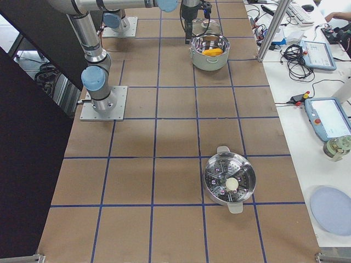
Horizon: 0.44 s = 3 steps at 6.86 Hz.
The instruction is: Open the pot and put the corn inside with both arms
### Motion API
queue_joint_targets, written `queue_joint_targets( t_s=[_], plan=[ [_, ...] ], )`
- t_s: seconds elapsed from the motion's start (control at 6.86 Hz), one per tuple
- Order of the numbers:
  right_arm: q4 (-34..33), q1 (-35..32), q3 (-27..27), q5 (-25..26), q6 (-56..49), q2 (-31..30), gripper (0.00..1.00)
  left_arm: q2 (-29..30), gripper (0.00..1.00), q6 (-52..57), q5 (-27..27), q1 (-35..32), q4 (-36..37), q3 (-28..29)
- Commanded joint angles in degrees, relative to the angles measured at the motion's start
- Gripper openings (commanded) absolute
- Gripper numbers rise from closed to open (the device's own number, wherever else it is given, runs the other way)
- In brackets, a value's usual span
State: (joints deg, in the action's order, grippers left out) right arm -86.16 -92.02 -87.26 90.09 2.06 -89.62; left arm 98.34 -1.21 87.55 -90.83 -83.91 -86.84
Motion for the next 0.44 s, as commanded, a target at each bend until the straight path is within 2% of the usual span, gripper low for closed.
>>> queue_joint_targets(
  t_s=[0.0,0.29],
  plan=[
    [0.4,-0.2,1.6,0.3,0.2,-0.2,1.0,-2.8,1.0,0.0,0.3,-0.7,-2.7,0.2],
    [0.3,0.0,2.8,-0.4,0.3,-0.3,1.0,-4.0,1.0,0.1,0.3,-0.7,-4.6,-0.2]
  ],
)
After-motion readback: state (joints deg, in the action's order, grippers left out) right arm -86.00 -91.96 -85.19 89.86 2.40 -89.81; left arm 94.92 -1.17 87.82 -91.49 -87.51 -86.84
